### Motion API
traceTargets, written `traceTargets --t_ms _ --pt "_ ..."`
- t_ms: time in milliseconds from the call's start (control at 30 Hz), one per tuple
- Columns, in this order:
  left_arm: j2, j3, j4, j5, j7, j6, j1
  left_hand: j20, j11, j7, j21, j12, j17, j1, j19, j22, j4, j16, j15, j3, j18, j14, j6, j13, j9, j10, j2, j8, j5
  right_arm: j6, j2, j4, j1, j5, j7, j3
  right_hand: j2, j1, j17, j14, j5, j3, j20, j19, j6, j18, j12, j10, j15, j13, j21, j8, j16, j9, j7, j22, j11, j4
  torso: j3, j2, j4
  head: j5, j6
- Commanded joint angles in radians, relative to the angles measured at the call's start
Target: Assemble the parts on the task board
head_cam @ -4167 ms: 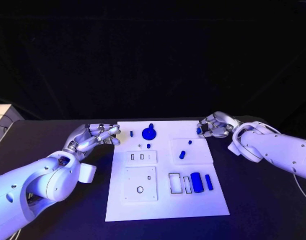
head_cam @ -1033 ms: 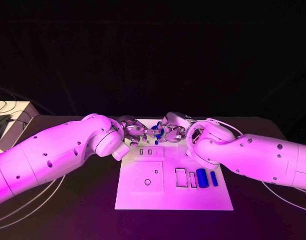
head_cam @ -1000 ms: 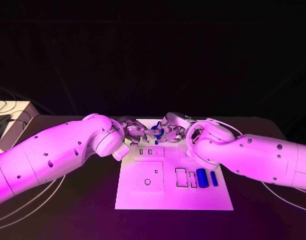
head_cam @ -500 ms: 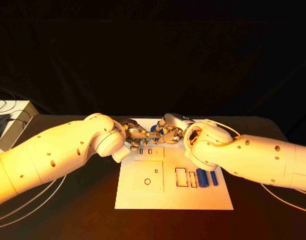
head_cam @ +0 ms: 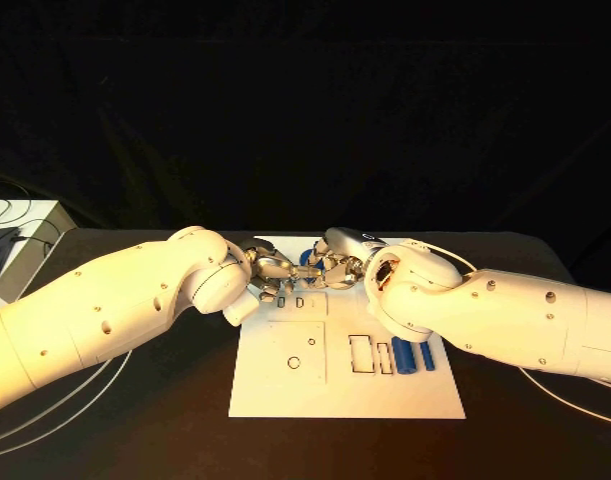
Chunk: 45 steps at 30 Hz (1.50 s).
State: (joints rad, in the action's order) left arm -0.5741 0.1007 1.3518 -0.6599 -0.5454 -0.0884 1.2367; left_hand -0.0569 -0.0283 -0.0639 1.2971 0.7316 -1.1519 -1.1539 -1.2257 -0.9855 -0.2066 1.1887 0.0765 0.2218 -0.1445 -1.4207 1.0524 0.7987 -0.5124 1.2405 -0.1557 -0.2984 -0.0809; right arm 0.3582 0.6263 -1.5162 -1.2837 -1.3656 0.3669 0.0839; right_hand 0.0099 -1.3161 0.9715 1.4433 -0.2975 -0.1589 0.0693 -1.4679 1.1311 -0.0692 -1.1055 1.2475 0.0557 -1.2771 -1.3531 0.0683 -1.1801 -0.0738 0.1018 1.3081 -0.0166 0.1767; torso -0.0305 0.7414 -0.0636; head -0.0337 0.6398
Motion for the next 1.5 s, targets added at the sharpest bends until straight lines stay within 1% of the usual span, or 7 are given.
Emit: traceTargets --t_ms 33,133,333,533,833,1300,1500 --pt "0.003 0.002 0.006 0.002 0.013 0.011 0.002 0.002 0.003 0.005 -0.007 0.007 -0.001 -0.005 -0.008 -0.003 0.011 -0.003 0.0 -0.018 0.008 -0.007 0.003 -0.002 -0.007 0.004 0.019 0.004 -0.034 -0.018 -0.002 -0.003 0.002 -0.015 -0.002 0.001 -0.004 0.004 0.001 -0.001 -0.006 -0.002 0.007 -0.083 0.017 0.017 0.001 -0.002 0.007 -0.001 0.0 0.003 0.003 -0.002 0.009 0.204 0.006 -0.003 0.0004 0.001 -0.0012 0.0 0.004" --pt "0.004 0.002 0.006 0.003 0.015 0.01 0.002 0.001 0.002 0.006 -0.008 0.007 -0.002 -0.022 -0.008 -0.006 0.038 -0.003 0.001 -0.058 0.009 -0.007 0.002 -0.003 -0.014 0.003 0.055 0.002 -0.127 -0.018 -0.003 -0.004 0.002 -0.015 -0.003 0.001 -0.004 0.004 0.001 -0.001 -0.006 -0.002 0.007 -0.083 0.017 0.017 0.001 -0.002 0.007 -0.001 0.0 0.003 0.003 -0.002 0.009 0.204 0.006 -0.003 0.0001 0.001 -0.0013 0.001 0.004" --pt "0.01 0.001 0.003 0.012 0.021 0.011 0.002 -0.001 -0.002 0.012 -0.01 0.006 -0.002 -0.066 -0.009 -0.014 0.091 -0.004 0.004 -0.149 0.01 -0.007 -0.001 -0.005 -0.021 0.001 0.129 0.006 -0.261 -0.022 -0.003 -0.002 0.002 -0.015 -0.003 0.001 -0.004 0.004 0.001 -0.001 -0.006 -0.002 0.007 -0.083 0.017 0.017 0.001 -0.002 0.007 -0.001 0.0 0.003 0.003 -0.002 0.009 0.204 0.006 -0.003 -0.0007 0.002 0.0006 -0.006 0.007" --pt "0.011 0.001 0.001 0.017 0.029 0.003 0.002 -0.003 -0.006 0.016 -0.013 0.005 -0.004 -0.098 -0.011 -0.021 0.115 -0.003 0.006 -0.179 0.012 -0.007 0.0 -0.007 -0.028 0.0 0.168 0.007 -0.278 -0.024 -0.005 -0.001 0.002 -0.015 -0.003 0.002 -0.004 0.004 0.001 -0.001 -0.006 -0.002 0.007 -0.083 0.017 0.017 0.001 -0.002 0.007 -0.001 0.0 0.003 0.003 -0.002 0.009 0.204 0.006 -0.003 0.0008 0.001 -0.0005 -0.011 0.007" --pt "0.009 0.001 -0.001 0.021 0.032 0.003 0.002 -0.004 -0.006 0.017 -0.015 0.003 -0.005 -0.115 -0.012 -0.027 0.124 -0.003 0.007 -0.176 0.013 -0.008 -0.001 -0.007 -0.031 0.0 0.183 0.011 -0.308 -0.024 -0.004 -0.003 0.002 -0.015 -0.004 0.002 -0.004 0.0 0.002 -0.001 -0.005 -0.003 0.007 -0.083 0.019 0.018 0.001 -0.002 0.008 -0.001 -0.001 0.003 0.003 -0.002 0.009 0.205 0.007 -0.005 0.0004 0.0 -0.0018 -0.01 0.013" --pt "0.01 0.001 -0.007 0.046 0.04 0.006 0.002 -0.005 -0.007 0.014 -0.017 -0.014 -0.008 -0.134 -0.013 -0.041 0.173 -0.003 0.008 -0.105 0.015 -0.007 -0.009 -0.017 -0.048 0.003 0.183 0.013 -0.58 -0.025 -0.007 0.002 0.004 -0.016 -0.005 0.002 -0.004 0.0 0.002 -0.001 -0.005 -0.003 0.007 -0.083 0.019 0.018 0.001 -0.002 0.008 -0.001 -0.001 0.003 0.003 -0.002 0.009 0.205 0.007 -0.005 0.0007 0.001 -0.0011 -0.01 0.017" --pt "0.012 0.001 -0.013 0.054 0.047 0.004 0.002 -0.004 -0.008 0.012 -0.019 -0.023 -0.009 -0.101 -0.013 -0.05 0.2 -0.006 0.009 -0.014 0.014 -0.007 -0.009 -0.022 -0.082 0.007 0.168 0.012 -0.592 -0.023 -0.008 0.004 0.005 -0.015 -0.006 0.002 -0.006 0.0 0.002 -0.001 -0.006 -0.002 0.007 -0.083 0.019 0.018 0.001 -0.002 0.008 0.0 -0.001 0.003 0.003 -0.002 0.009 0.205 0.007 -0.006 0.0013 0.001 -0.0013 -0.008 0.018"
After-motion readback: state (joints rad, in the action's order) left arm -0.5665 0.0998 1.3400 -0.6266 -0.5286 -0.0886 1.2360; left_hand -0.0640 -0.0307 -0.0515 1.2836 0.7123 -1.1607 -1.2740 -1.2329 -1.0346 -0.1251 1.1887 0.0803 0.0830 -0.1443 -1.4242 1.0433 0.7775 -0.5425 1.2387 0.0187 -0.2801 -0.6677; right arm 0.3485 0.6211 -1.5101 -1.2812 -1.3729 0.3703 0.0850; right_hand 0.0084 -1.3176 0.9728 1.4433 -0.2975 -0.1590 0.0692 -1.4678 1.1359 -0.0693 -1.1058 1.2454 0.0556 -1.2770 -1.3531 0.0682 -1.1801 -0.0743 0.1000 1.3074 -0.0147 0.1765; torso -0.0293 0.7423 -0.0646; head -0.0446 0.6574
